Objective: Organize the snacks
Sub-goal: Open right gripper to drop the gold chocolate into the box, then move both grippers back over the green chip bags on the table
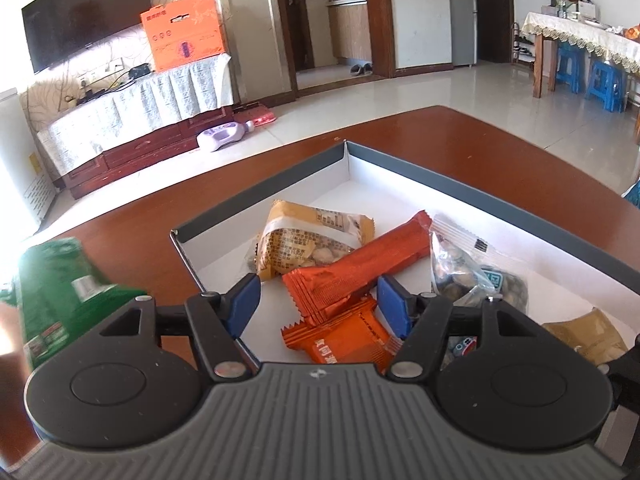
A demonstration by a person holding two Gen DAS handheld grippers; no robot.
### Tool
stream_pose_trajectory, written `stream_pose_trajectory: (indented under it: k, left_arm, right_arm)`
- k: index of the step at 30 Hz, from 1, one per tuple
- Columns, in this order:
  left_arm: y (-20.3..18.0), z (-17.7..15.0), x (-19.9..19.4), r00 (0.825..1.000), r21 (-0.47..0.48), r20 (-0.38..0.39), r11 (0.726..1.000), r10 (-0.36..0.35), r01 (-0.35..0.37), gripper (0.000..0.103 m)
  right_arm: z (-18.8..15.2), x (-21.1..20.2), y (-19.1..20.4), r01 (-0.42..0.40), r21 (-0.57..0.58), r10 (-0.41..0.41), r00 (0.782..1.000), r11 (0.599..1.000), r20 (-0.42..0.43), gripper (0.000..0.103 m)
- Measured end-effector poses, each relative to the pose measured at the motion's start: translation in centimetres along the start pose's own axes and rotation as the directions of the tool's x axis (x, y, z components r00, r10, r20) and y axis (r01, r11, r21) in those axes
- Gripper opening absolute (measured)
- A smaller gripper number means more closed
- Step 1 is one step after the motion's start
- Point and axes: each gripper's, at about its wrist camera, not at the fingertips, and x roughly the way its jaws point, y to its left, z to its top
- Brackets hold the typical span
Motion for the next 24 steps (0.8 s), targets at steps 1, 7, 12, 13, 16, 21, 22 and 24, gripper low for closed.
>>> stream_pose_trajectory:
  k: [1,7,12,13,16,21,22,24]
  left_arm:
    - [0.4,-0.3,-0.3,1.0,-0.001,-0.003,1.0,0.006,-0.006,0.07]
    - [3.2,-2.1,-2.8,1.0,0.025,0.007,0.999,0.03,-0.03,0.071]
    - [4.1,-3.1,-6.4,0.996,0.064,0.087,0.998,0.001,-0.006,0.082]
    - [4.0,-3.1,-7.1,0.994,0.072,0.105,0.997,-0.011,0.003,0.084]
    - [3.4,-3.1,-9.3,0.988,0.092,0.15,0.995,-0.044,0.031,0.093]
    - [2.2,-2.1,-12.4,0.978,0.077,0.189,0.995,-0.084,0.071,0.095]
    - [2.1,-2.0,-13.0,0.978,0.077,0.194,0.995,-0.081,0.067,0.095]
    - [2.0,-2.0,-14.1,0.976,0.073,0.207,0.996,-0.069,0.055,0.096]
  right_arm:
    - [-0.2,-0.1,0.6,-0.004,-0.011,0.004,1.0,1.0,-0.001,0.04]
    - [-0.7,-0.7,3.8,-0.009,-0.05,0.009,1.0,0.999,-0.008,0.041]
    - [-0.6,-2.5,5.2,0.04,-0.099,-0.035,0.998,0.994,0.052,0.043]
    - [-0.7,-3.2,5.3,0.049,-0.102,-0.041,0.996,0.994,0.074,0.052]
    - [-0.9,-5.3,5.5,0.092,-0.121,-0.073,0.986,0.988,0.151,0.061]
    - [-1.1,-8.5,4.3,0.13,-0.076,-0.105,0.956,0.989,0.274,0.067]
    - [-1.3,-8.9,4.1,0.124,-0.061,-0.101,0.951,0.99,0.292,0.068]
    - [-1.4,-9.5,3.9,0.116,-0.047,-0.096,0.945,0.992,0.313,0.068]
